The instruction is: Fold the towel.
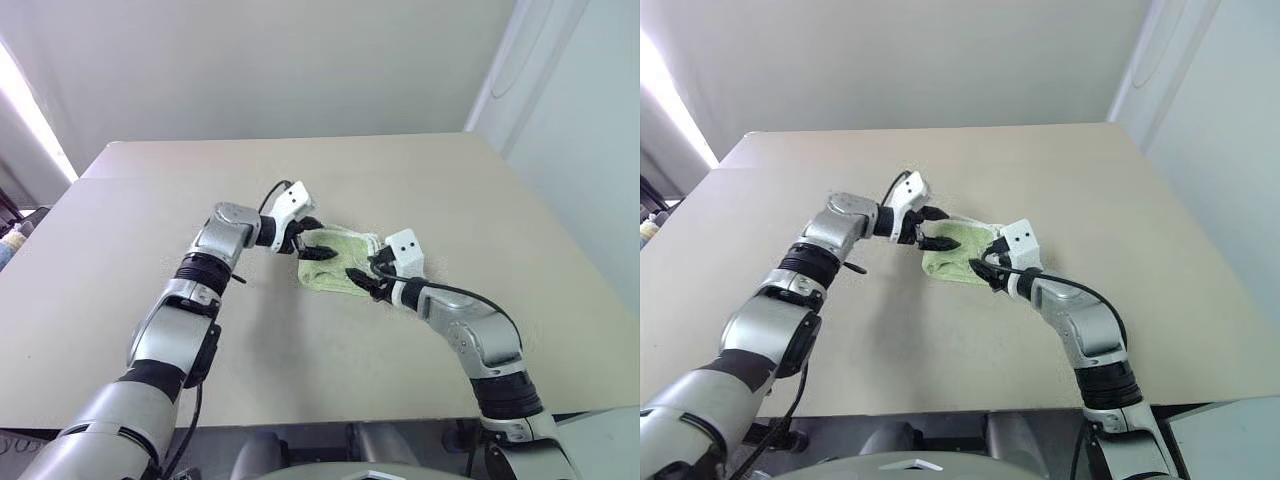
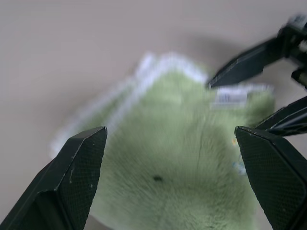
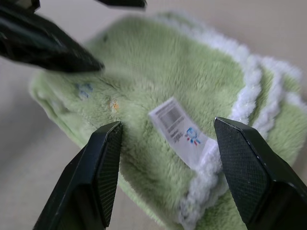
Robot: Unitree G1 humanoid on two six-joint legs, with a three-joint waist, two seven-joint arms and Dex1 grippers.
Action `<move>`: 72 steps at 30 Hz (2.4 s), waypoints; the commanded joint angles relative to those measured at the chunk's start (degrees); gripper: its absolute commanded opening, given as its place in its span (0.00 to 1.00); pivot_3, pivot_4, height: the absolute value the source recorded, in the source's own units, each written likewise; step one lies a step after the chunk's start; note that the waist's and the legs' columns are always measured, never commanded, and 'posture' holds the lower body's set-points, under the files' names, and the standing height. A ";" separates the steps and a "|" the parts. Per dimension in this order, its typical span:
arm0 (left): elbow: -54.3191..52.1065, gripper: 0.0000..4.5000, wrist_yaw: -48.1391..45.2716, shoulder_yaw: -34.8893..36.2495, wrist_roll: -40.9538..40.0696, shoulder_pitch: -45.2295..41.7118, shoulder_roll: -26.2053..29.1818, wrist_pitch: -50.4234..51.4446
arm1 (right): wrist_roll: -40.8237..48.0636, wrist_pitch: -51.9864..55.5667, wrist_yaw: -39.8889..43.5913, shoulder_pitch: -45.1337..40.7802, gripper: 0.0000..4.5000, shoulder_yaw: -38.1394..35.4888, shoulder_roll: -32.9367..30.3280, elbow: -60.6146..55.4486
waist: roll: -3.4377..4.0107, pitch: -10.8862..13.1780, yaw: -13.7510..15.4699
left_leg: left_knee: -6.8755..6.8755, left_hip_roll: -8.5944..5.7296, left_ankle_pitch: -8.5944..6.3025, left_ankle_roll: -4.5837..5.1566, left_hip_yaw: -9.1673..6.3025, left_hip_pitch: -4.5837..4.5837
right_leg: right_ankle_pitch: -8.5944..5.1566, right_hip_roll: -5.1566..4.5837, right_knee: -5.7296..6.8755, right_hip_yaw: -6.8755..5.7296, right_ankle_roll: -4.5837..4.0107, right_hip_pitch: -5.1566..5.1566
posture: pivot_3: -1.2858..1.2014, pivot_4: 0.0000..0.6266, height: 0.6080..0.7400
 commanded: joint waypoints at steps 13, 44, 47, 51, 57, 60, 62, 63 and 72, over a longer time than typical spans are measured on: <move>5.97 1.00 3.58 -2.69 5.78 3.47 -2.03 -7.28 | -2.49 0.27 1.53 -1.04 0.70 0.59 -1.50 0.02 | -0.12 -0.25 0.14 | -0.01 0.00 0.00 0.00 -0.03 0.13 | -0.03 -0.02 -0.01 -0.03 -0.02 0.34 | 0.52 0.00 0.79; -13.73 1.00 -6.76 4.21 -4.18 3.01 9.51 3.97 | -3.29 -1.88 11.48 -7.87 1.00 15.08 -16.94 -12.12 | -0.07 -0.18 0.08 | -0.04 0.02 0.00 0.00 -0.04 -0.06 | -0.06 0.00 0.01 -0.06 -0.03 -0.09 | 0.52 0.00 0.79; -15.58 1.00 -6.99 3.47 -3.63 4.47 10.02 4.21 | -7.56 -6.22 13.51 -9.58 1.00 18.00 -17.10 -7.49 | -0.07 -0.18 0.10 | -0.02 0.02 0.00 0.00 -0.02 -0.07 | -0.06 -0.01 -0.01 -0.05 -0.03 -0.09 | 0.52 0.00 0.79; -22.17 1.00 -9.99 1.73 -3.65 8.01 12.77 6.44 | -12.49 -9.97 14.47 -12.30 1.00 20.22 -16.03 -1.29 | -0.07 -0.18 0.02 | -0.03 0.02 0.00 0.00 -0.01 -0.09 | -0.05 -0.02 -0.02 -0.05 -0.01 -0.10 | 0.52 0.00 0.79; -32.78 1.00 -14.81 -0.30 -5.61 13.93 18.05 14.50 | -18.69 -14.58 15.22 -14.00 1.00 21.78 -14.98 4.14 | -0.07 -0.17 0.08 | -0.05 0.05 0.00 0.00 -0.05 -0.08 | -0.05 0.01 0.04 -0.07 -0.03 -0.13 | 0.52 0.00 0.79; -36.63 1.00 -16.04 -1.34 -6.04 16.30 19.83 17.73 | -20.64 -16.32 16.30 -13.37 1.00 22.02 -14.96 4.42 | -0.07 -0.17 0.10 | -0.02 0.03 0.00 0.00 -0.03 -0.10 | -0.06 -0.02 0.02 -0.06 -0.03 -0.12 | 0.52 0.00 0.79; -37.26 1.00 -16.03 -1.79 -5.91 17.19 20.16 18.45 | -21.88 -17.09 16.66 -13.04 1.00 22.27 -14.74 4.48 | -0.07 -0.18 0.12 | -0.02 0.03 0.00 0.00 -0.03 -0.11 | -0.06 -0.03 0.01 -0.05 -0.03 -0.11 | 0.52 0.00 0.79; -37.17 1.00 -16.03 -2.02 -5.70 17.61 20.29 18.29 | -23.38 -17.89 16.50 -13.03 1.00 23.06 -14.88 4.81 | -0.07 -0.18 0.12 | -0.01 0.03 0.00 0.00 -0.03 -0.10 | -0.06 -0.03 0.02 -0.05 -0.03 -0.11 | 0.52 0.00 0.79; -34.56 1.00 -14.94 -2.44 -4.98 17.51 20.24 15.48 | -31.01 -21.90 14.84 -12.20 1.00 24.63 -13.55 7.42 | -0.09 -0.19 0.02 | -0.01 0.03 0.00 0.00 -0.03 0.01 | -0.05 0.00 0.06 -0.05 -0.06 -0.06 | 0.52 0.00 0.79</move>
